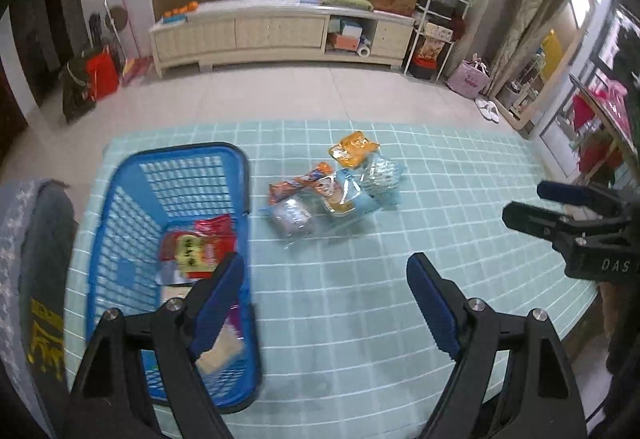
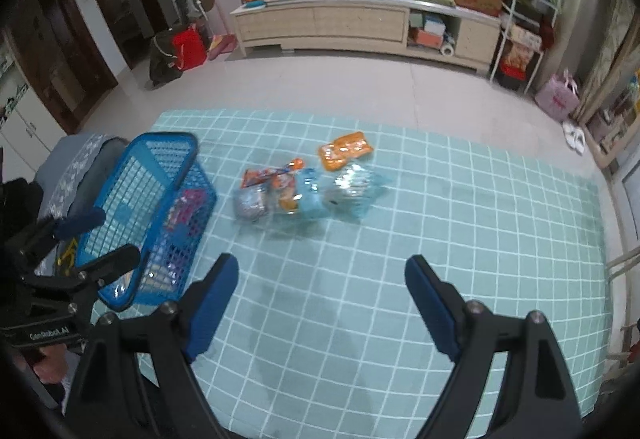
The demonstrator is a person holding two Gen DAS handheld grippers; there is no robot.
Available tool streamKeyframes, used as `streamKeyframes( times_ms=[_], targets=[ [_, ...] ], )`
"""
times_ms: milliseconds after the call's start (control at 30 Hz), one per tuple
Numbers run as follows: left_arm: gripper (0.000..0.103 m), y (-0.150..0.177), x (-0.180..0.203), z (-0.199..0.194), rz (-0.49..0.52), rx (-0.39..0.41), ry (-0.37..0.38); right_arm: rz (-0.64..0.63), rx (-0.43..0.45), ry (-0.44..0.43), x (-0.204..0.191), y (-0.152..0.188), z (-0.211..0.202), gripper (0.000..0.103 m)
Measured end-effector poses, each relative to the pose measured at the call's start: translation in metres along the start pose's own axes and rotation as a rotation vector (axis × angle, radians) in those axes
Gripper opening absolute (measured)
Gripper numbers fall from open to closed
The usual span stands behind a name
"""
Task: Organize snacks
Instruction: 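Move both grippers toward the remaining snack bags on the mat, then grasp the blue Dan Huang Su bag with the left gripper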
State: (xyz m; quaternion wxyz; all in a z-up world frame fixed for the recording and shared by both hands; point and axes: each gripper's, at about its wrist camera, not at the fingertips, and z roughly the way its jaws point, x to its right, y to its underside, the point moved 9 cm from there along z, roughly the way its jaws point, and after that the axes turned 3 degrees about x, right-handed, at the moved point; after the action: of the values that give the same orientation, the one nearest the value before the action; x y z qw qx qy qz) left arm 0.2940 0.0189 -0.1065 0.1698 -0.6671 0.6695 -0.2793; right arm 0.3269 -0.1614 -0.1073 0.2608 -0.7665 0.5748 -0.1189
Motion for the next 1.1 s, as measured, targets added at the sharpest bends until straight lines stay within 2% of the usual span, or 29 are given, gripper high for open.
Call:
streamKeyframes(
  times_ms=[200,433,633,967,1100],
  targets=[
    [0.082,-0.021,0.017,0.040,-0.069,-0.070,-0.016,0.101,-0.070,-0.061,0.030,-0.014,0.025,0.088],
    [0.082,-0.028,0.028,0.090,-0.102,-0.136,-0.049,0.046,-0.082,-0.031,0.059,-0.026,0.056,0.088],
    [0.082,-0.025,0.026,0.141,-0.114,-0.200,-0.099,0.084,-0.126,-0.035,0.080,-0.027,0.095,0.088],
    [0.082,-0.023,0.005,0.211,-0.212,-0.272,-0.102,0.072,-0.166,-0.028,0.092,-0.031,0.158,0.088],
    [0.082,-0.026,0.004,0.234,-0.176,-0.281,-0.113,0.099,-0.162,-0.034,0.093,-0.033,0.175,0.088]
  ],
)
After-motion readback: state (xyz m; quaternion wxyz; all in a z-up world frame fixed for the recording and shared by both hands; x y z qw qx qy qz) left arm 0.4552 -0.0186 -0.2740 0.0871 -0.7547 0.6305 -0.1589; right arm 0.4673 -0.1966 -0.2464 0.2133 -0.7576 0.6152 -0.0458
